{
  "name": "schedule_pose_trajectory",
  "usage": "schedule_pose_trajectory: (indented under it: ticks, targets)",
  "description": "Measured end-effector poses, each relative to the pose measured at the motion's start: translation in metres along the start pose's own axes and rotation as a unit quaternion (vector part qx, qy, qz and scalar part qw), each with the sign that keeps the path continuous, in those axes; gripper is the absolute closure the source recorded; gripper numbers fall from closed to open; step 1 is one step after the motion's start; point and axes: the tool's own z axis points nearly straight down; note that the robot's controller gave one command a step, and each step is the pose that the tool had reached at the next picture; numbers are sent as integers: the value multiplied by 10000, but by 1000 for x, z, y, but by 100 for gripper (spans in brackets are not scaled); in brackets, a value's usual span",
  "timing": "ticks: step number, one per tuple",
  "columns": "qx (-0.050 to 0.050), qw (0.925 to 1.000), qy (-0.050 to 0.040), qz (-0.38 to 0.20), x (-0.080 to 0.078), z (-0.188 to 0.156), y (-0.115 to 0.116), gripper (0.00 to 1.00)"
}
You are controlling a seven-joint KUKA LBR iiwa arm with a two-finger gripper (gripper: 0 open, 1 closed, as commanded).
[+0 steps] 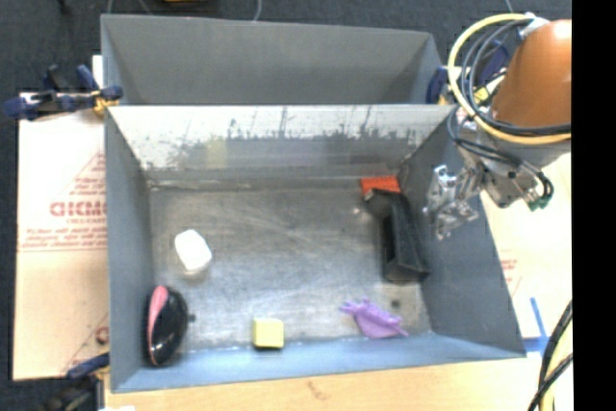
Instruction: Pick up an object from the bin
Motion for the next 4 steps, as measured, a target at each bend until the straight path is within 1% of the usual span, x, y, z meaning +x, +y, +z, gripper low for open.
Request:
schedule_pose_trajectory:
  ticks: [1, 2, 3, 4]
  targets:
    - [13, 10000, -18, -85, 14, 44, 4, 100]
    - [-5, 9999, 14, -143, -2, 62, 24, 100]
    - [4, 9999, 13, -134, 18, 63, -1, 0]
    - [3, 9999, 14, -144, 18, 63, 0, 0]
